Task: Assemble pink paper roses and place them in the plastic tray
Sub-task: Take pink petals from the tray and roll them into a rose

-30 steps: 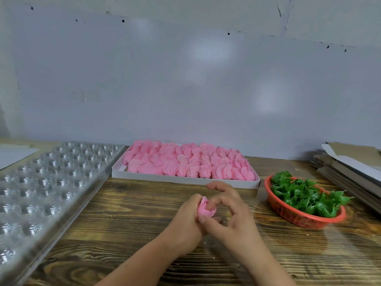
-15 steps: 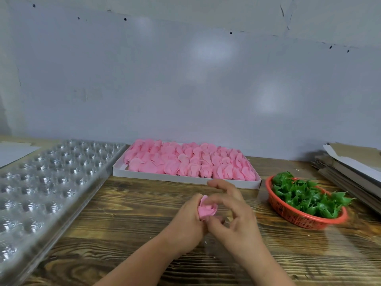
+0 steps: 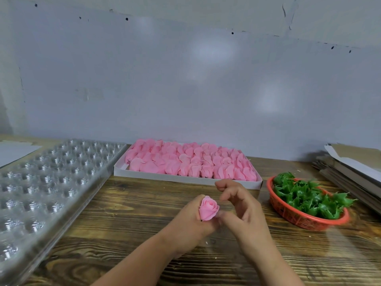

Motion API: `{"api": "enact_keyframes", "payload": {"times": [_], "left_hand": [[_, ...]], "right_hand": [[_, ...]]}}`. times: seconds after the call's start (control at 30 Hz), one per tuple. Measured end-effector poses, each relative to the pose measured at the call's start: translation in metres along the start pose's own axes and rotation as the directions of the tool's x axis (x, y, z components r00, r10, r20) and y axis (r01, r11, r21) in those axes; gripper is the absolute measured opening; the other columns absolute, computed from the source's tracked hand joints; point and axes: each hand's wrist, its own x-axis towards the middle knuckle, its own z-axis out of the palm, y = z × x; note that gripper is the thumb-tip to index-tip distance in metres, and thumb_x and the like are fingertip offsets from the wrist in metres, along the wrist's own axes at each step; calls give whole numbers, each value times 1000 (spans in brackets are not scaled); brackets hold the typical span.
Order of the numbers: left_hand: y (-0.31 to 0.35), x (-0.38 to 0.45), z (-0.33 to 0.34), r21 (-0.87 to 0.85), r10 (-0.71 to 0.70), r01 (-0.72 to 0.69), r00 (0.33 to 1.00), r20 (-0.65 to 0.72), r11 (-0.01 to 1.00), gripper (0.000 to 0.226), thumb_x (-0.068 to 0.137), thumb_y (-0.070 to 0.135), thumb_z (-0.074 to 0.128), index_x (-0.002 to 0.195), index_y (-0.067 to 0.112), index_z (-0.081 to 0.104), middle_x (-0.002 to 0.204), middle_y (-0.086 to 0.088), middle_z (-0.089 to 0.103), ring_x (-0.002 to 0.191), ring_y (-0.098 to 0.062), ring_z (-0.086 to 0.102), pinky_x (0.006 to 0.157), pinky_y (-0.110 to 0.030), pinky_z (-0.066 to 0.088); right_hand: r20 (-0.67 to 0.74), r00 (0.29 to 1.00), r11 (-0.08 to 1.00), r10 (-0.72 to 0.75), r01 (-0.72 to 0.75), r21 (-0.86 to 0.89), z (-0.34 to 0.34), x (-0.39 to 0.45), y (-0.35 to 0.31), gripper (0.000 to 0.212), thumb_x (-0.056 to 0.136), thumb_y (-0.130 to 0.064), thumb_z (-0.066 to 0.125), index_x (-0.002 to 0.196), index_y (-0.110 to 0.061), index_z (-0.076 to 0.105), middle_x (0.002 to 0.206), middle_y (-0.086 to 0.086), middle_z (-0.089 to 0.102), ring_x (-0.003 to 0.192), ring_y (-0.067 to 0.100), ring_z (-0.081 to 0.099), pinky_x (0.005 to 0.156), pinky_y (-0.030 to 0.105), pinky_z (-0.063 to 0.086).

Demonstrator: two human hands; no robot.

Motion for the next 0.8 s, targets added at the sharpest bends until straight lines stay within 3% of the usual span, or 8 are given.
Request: {"api": "enact_keyframes", "payload": {"times": [0.1,0.23,0.3,0.43,0.5,0.6,0.7,0.8], "left_hand": [[1,0,-1,11,-8,8,1000,-10,1000,21,83,18,68,83,21,47,73,14,50,68,-2,44,65,-19,39],[0,-2,-3,32,-27,27,1000,9,999,22,90,11,65,83,21,46,70,16,48,65,-1,42,63,-17,38],[-1,-2,-4,25,-37,37,999,12,999,19,90,15,66,84,20,48,68,19,51,64,2,45,62,-14,40],[-1,-2,-11,83,-84,91,993,-88,992,12,92,23,63,90,20,51,70,9,54,61,0,49,58,-15,42],[0,-2,-16,117,-73,87,990,-123,989,8,94,22,60,92,17,53,67,10,59,59,-1,52,56,-17,43],[6,-1,-22,137,-74,97,984,-164,986,11,95,22,57,86,15,57,61,10,59,56,-3,51,56,-20,41],[13,-1,-35,156,-125,181,942,-312,971,21,93,32,58,79,18,56,60,12,55,55,-1,50,60,-20,39],[20,-6,-67,172,-97,197,881,-464,965,19,93,36,58,76,27,53,61,14,53,58,-5,49,60,-26,39]], "right_hand": [[1,1000,1000,16,-16,-15,-2,1,3,15,59,-16,68,68,-26,62,110,-15,63,115,7,55,97,38,42],[13,1000,995,12,-11,-97,-1,1,6,10,58,-28,69,61,-24,60,107,-18,62,112,0,54,93,22,39],[-40,999,994,12,-16,-110,-2,2,10,11,61,-20,68,57,-18,57,105,-11,64,108,0,54,91,17,40],[-133,991,973,-17,-14,-230,-4,6,24,22,71,-13,69,58,-19,52,96,-5,63,97,4,56,68,10,39],[-109,992,938,-56,15,-347,-4,7,33,31,73,1,71,60,-18,51,89,-4,62,93,8,56,70,9,38],[-43,996,886,-78,50,-461,-1,6,43,35,69,6,70,63,-22,49,83,-3,60,88,14,56,78,18,40],[15,1000,872,-27,31,-489,0,6,47,33,68,5,69,64,-21,50,84,1,59,86,18,55,80,31,42],[23,999,875,29,-14,-484,0,7,49,25,69,5,68,65,-15,54,87,0,59,89,16,55,79,26,41]]}}
